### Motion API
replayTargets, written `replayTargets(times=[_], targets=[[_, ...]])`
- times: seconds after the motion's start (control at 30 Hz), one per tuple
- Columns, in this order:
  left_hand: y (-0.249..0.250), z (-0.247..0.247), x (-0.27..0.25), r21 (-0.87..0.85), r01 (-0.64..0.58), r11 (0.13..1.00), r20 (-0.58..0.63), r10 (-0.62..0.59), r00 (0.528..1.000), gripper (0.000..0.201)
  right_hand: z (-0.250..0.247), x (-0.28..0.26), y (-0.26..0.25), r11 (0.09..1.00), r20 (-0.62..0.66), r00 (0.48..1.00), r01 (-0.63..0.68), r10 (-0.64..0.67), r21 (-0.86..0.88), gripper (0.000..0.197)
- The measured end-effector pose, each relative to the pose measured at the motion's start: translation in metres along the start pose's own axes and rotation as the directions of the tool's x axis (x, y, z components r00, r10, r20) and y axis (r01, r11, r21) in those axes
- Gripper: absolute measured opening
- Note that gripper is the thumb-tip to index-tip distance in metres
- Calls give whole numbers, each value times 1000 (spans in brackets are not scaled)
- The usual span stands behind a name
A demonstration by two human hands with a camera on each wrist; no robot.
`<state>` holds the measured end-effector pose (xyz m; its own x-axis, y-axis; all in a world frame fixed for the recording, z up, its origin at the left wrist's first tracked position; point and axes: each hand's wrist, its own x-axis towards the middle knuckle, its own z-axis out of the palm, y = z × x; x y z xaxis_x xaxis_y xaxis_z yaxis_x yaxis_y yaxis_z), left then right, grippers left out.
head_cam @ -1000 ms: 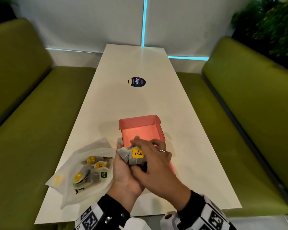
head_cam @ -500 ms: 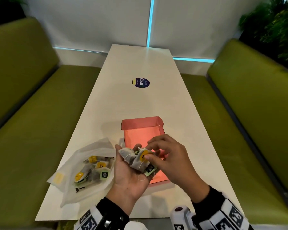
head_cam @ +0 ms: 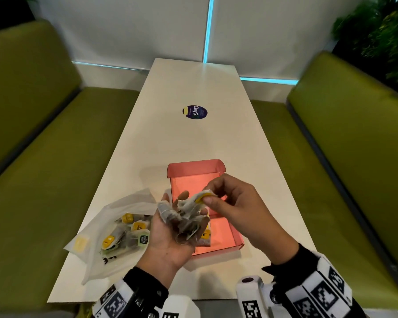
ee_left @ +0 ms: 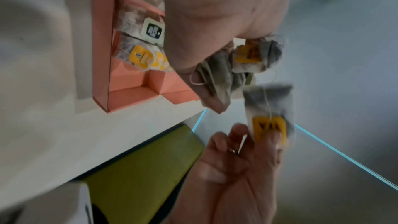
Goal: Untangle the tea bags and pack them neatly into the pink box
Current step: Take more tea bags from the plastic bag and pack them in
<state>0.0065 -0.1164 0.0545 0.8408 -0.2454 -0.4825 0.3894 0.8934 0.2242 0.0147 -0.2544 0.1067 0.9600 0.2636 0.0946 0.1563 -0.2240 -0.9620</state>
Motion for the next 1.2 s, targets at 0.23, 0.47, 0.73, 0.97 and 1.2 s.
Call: replayTargets(times=[0.23,0.47,0.73,0.97,1.2], targets=[[14,-25,-8,118,4,993,-70,5,998,66,-18,2,18,982,-124,992,-26,3,-188,21],[9,-50,-12,423,58,904,-312,85,946,28,-7,-9,79,789,176,965,-48,195,-612,11],[-6,-61,-7,816,135,562,-309,226,924,7,20,-2,115,725,162,960,-57,229,-687,17],[-9,-61,-8,860,136,492,-286,242,927,30,31,2,120,748,56,984,-92,170,-657,11],[-8,-62,-8,854,150,498,-297,230,927,28,31,1,127,802,4,987,-125,158,-585,12]])
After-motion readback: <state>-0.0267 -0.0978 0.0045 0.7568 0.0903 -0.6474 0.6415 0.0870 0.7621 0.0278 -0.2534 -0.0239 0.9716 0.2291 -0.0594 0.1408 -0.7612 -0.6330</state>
